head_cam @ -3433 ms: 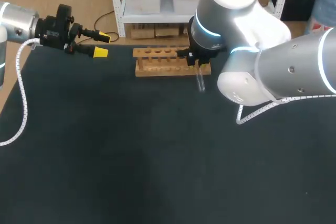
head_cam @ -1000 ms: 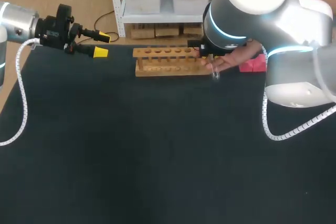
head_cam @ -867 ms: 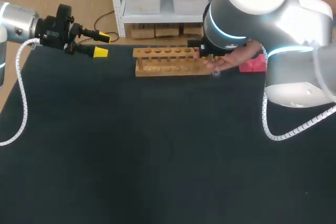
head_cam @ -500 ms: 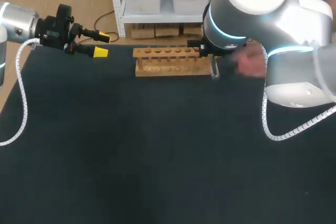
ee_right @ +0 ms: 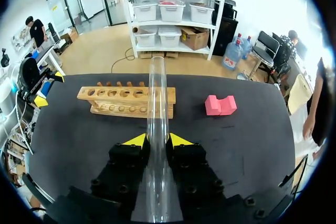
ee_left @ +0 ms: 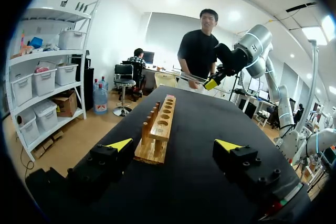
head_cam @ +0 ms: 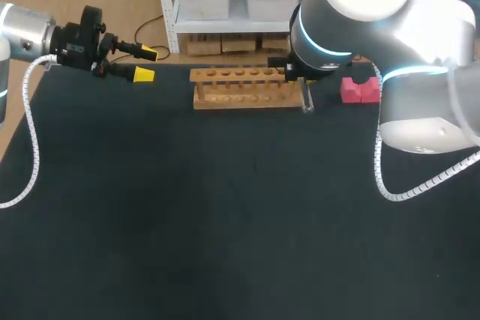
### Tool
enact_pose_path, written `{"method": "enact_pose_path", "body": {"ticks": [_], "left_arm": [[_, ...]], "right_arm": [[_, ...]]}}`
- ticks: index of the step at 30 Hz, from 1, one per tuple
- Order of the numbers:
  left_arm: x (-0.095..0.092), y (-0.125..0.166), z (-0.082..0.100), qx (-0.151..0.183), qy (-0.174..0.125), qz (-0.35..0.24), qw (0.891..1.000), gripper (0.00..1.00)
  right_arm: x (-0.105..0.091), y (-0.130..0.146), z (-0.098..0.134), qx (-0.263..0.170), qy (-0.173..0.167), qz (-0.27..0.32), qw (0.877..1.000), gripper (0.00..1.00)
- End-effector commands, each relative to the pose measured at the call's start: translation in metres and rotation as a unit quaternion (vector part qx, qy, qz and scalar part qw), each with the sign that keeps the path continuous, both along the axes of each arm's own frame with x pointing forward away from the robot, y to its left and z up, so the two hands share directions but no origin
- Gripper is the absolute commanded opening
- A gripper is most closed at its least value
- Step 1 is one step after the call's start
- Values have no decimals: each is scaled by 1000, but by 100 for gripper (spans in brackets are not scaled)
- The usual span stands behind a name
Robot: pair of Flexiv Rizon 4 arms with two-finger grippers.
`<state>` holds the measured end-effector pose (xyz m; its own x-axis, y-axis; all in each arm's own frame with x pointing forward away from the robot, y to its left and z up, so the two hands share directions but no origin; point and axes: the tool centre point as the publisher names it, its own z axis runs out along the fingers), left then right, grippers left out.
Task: Grasp the test tube, adjust it, and insert it.
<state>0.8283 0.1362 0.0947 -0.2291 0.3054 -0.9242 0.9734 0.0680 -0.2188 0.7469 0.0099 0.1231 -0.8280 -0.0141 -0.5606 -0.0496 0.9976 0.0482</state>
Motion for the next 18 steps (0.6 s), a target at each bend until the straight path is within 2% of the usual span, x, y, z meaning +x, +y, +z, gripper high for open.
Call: {"method": "enact_pose_path", "body": {"ticks": [1,7,18], "left_arm": [[0,0,-1,0,0,-1,1000,100],[0,0,-1,0,0,-1,1000,100],[0,0,-1,0,0,-1,1000,100]], "right_arm": [[-1,-1,0,0,-3,-1,1000,0],[-1,-1,0,0,-3,-1,1000,0],[27,12,-20,15,-8,18,1000,0]]}}
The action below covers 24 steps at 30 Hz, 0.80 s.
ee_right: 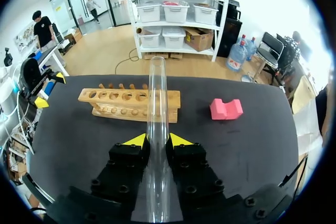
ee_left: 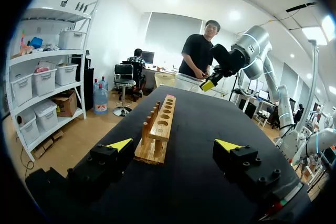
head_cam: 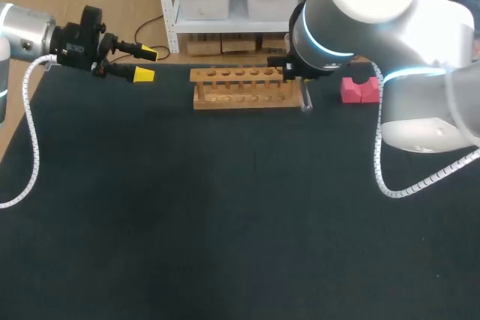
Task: Grasp the test tube, adjust it, and insert it.
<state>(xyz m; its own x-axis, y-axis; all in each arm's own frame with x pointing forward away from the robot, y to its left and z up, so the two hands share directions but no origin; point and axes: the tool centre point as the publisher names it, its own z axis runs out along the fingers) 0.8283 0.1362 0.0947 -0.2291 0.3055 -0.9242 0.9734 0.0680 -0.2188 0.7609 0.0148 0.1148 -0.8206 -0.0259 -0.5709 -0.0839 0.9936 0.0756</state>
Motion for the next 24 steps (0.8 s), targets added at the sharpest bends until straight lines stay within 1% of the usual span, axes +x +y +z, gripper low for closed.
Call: {"method": "enact_pose_path", "body": {"ticks": [1,12,16,24], "left_arm": [[0,0,-1,0,0,-1,1000,100],[0,0,-1,0,0,-1,1000,100],[0,0,-1,0,0,-1,1000,100],[0,0,-1,0,0,-1,1000,100]], "right_arm": [[15,9,-14,-1,-1,5,1000,0],[30,29,-30,-33,17,20,999,0],[31,33,-34,-32,16,18,999,0],[36,41,-48,-15,2,5,1000,0]]}}
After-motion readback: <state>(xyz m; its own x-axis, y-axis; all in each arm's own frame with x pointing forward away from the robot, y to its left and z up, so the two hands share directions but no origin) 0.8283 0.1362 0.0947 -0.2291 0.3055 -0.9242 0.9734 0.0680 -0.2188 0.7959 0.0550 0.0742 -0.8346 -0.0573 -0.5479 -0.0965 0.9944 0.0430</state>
